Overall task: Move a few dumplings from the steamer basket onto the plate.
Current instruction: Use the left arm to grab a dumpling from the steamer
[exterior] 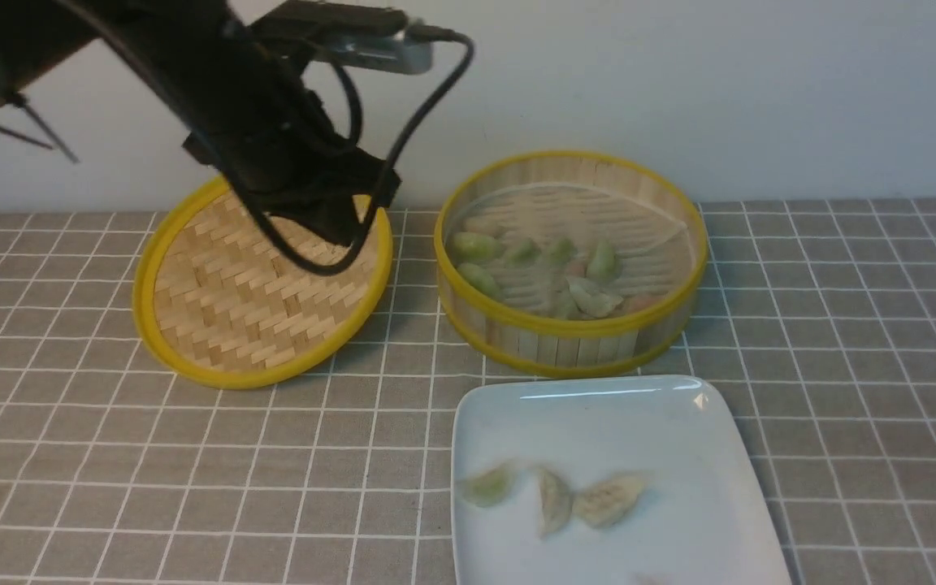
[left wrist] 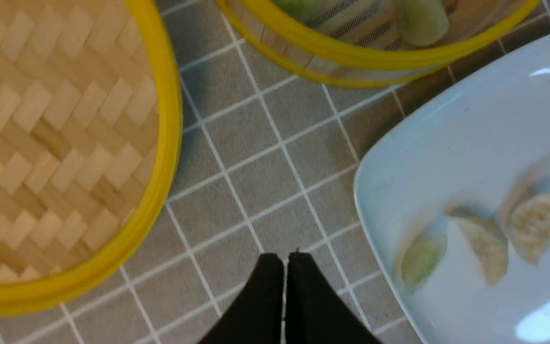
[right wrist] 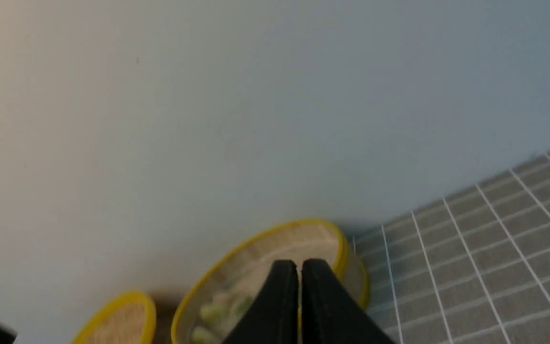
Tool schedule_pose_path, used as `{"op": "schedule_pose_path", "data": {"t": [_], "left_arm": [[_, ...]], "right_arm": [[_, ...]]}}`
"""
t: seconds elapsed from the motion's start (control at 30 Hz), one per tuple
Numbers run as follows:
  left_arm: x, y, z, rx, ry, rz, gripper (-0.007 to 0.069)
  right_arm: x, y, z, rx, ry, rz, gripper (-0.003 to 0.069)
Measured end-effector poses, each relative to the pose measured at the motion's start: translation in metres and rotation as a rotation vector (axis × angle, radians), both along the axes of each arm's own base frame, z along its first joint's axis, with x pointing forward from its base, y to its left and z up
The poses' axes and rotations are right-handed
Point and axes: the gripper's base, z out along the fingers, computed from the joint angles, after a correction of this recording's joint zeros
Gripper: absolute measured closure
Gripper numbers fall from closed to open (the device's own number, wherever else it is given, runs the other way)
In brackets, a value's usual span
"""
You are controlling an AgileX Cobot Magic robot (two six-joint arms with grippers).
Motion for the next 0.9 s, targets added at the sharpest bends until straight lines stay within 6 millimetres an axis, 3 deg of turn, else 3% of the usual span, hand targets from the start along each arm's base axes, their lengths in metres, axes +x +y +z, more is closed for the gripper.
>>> {"op": "schedule_pose_path", "data": {"t": [0.2,0.3,0.4,0.5,0.67,0.73,0.77,0.8,0.9], "left_arm": [[0.038,-0.044,-0.01,-0.005,-0.047,-0.075,0.0629],[0.048,-0.057,-0.02,-0.004,-0.049,-0.093,0.0629],[0.058,-0.076,-0.036,0.003,-0.072,-0.141,0.0627],[0.065,-0.088,-0.054,0.014,-0.092,-0.186,0.0596],[0.077,-0.097,-0.084,0.027,-0.102,-0.206,0.0478],[0.083,-0.099,-0.1,0.034,-0.107,-0.203,0.0361],[0.084,-0.099,-0.101,0.035,-0.106,-0.202,0.0351],[0.087,-0.1,-0.111,0.05,-0.103,-0.202,0.0288],[0.093,-0.099,-0.129,0.093,-0.103,-0.204,0.0194]], "right_arm": [[0.04,0.007,0.057,-0.27,0.39,0.159,0.0655],[0.057,0.009,0.061,-0.329,0.498,0.223,0.0655],[0.079,0.014,0.053,-0.346,0.588,0.304,0.0655],[0.088,0.019,0.044,-0.316,0.623,0.36,0.0655],[0.091,0.027,0.027,-0.274,0.63,0.451,0.0655],[0.091,0.03,0.023,-0.249,0.616,0.48,0.0655],[0.091,0.03,0.022,-0.248,0.614,0.481,0.0655],[0.091,0.031,0.021,-0.24,0.607,0.487,0.0655],[0.091,0.031,0.021,-0.248,0.595,0.495,0.0655]]}}
